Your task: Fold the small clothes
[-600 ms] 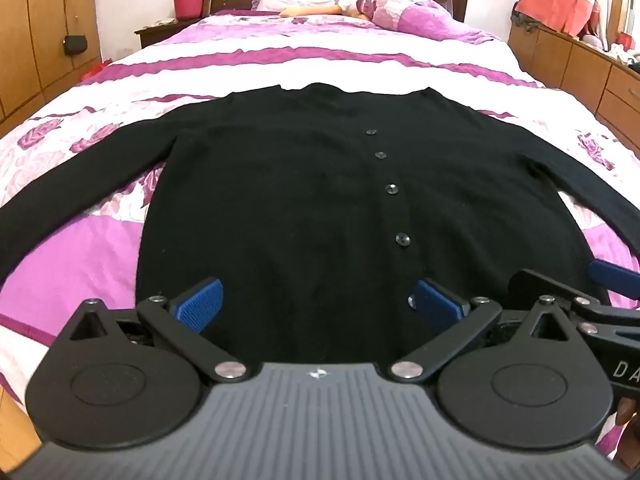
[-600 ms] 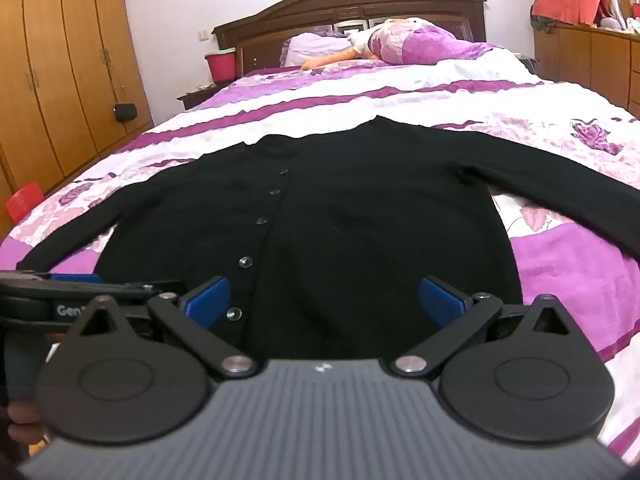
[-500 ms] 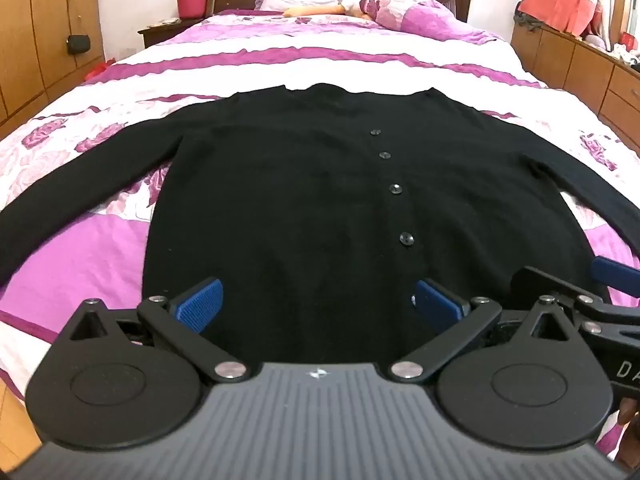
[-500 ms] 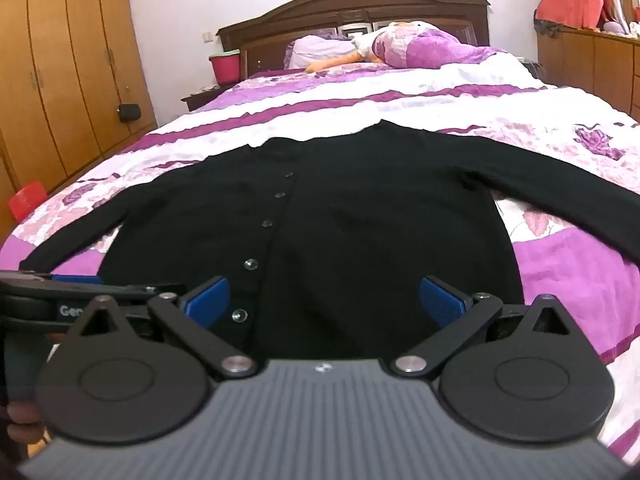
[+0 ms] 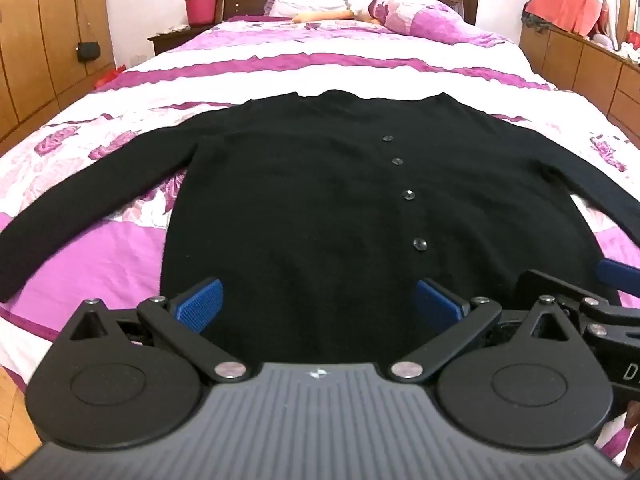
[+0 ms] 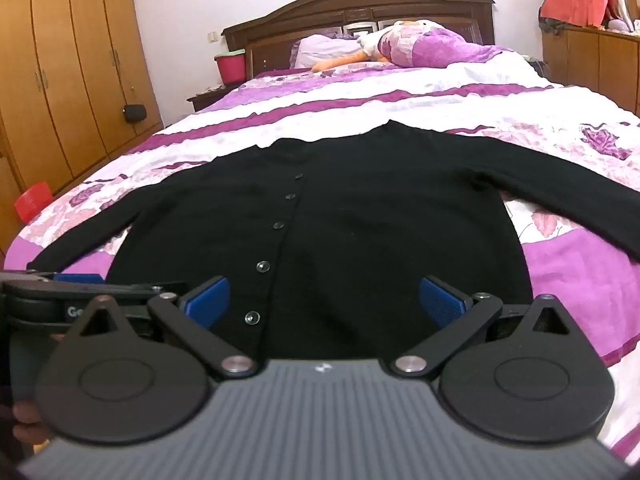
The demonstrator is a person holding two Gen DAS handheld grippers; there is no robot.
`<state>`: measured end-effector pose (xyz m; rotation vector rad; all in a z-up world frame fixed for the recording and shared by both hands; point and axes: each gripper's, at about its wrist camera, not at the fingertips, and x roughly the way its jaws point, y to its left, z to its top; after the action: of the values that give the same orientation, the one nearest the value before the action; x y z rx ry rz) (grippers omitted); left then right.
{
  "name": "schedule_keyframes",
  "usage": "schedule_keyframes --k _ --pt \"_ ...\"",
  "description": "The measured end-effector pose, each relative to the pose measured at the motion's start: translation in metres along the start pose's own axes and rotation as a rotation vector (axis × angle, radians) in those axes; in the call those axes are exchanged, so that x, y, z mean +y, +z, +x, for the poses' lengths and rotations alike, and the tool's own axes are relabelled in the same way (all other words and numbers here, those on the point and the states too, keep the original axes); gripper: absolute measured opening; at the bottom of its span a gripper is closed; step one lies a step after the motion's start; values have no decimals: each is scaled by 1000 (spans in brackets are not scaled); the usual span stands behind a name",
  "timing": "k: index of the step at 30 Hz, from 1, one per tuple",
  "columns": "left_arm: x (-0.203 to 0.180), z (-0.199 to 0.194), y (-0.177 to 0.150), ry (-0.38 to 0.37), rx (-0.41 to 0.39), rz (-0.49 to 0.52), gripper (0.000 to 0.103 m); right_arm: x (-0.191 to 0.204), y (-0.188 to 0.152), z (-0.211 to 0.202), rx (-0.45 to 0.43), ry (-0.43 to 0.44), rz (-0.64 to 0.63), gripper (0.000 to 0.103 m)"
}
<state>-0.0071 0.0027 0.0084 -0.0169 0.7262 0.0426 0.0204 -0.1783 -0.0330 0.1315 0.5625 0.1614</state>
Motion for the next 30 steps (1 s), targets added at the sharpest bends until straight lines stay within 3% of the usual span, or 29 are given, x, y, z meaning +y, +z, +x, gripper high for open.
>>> schedule_keyframes --k 30 --pt "-1 -3 0 -20 5 -7 103 -3 1 -6 -15 22 30 103"
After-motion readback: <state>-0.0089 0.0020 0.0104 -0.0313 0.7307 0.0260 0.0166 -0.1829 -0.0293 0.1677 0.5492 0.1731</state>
